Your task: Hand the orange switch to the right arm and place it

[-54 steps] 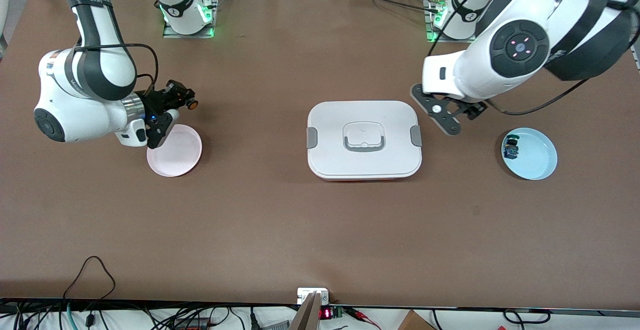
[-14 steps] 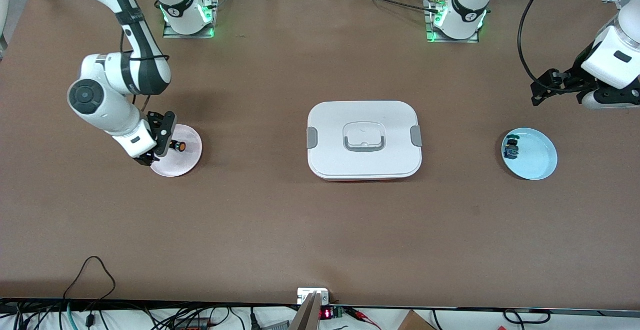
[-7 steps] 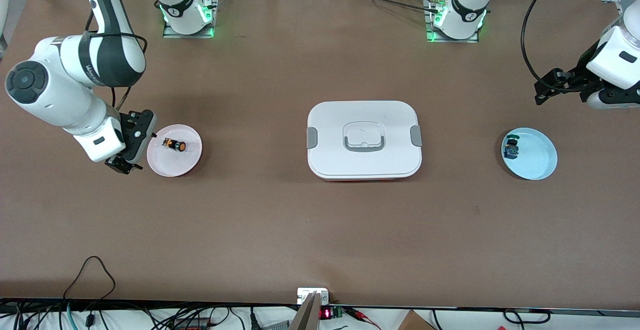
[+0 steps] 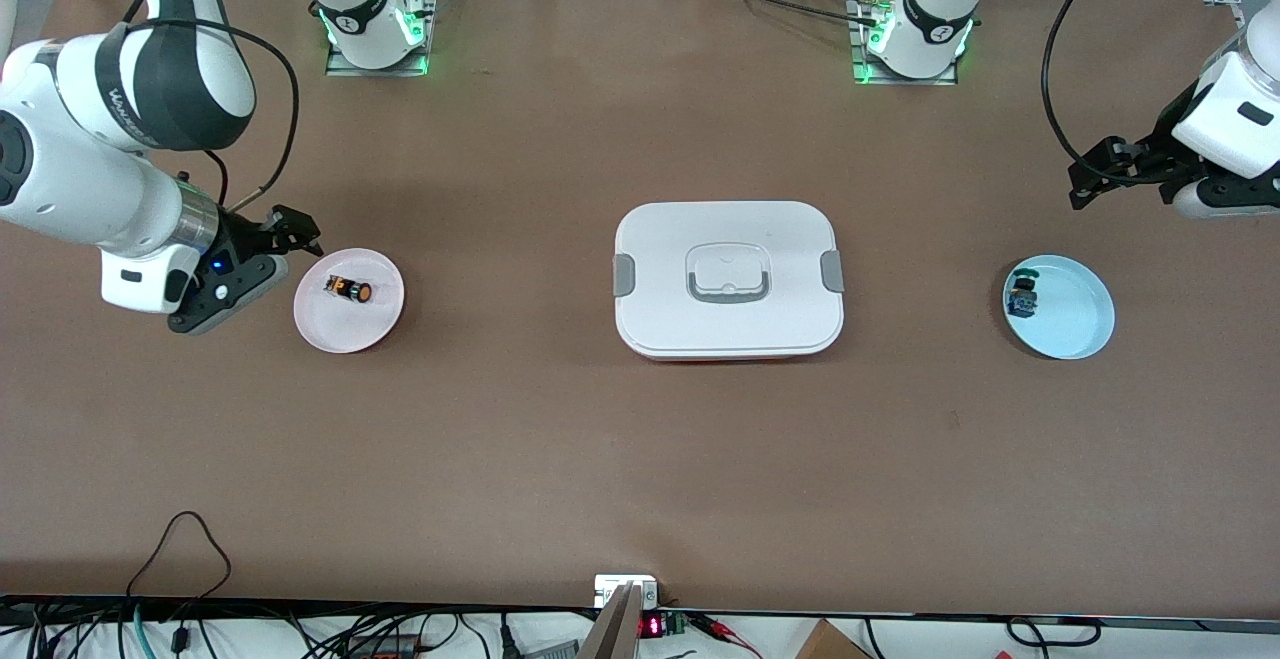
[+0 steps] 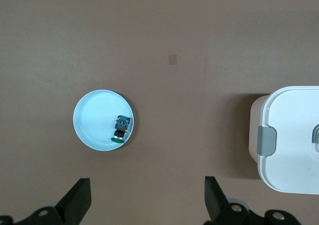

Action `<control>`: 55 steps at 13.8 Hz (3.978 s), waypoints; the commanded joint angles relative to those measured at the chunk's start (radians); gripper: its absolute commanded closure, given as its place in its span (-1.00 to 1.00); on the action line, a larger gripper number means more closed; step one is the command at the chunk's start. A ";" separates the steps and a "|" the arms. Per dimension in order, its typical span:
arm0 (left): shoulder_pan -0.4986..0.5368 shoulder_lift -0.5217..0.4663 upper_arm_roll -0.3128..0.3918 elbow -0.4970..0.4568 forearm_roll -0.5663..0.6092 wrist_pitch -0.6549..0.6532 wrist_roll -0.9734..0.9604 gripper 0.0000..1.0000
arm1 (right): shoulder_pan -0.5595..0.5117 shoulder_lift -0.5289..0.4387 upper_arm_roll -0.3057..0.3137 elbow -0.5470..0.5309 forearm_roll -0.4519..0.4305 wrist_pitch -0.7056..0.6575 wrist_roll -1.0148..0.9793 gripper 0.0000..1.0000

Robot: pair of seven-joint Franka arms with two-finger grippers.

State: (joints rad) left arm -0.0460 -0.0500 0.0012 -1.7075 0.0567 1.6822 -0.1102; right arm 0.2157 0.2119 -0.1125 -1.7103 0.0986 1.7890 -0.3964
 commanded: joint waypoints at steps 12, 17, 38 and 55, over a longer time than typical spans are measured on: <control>0.003 -0.011 -0.006 0.005 -0.020 -0.022 -0.003 -1.00 | -0.140 -0.009 -0.056 0.153 -0.002 -0.158 0.320 -1.00; 0.003 -0.011 -0.006 0.005 -0.020 -0.024 -0.003 -1.00 | -0.170 -0.077 0.004 0.167 -0.080 -0.206 0.387 -1.00; 0.009 -0.011 -0.006 0.005 -0.017 -0.032 -0.002 -1.00 | -0.131 -0.227 0.007 0.092 -0.102 -0.236 0.381 -1.00; 0.011 -0.011 -0.006 0.005 -0.017 -0.032 0.000 -1.00 | -0.121 -0.279 0.016 0.043 -0.112 -0.267 0.389 -1.00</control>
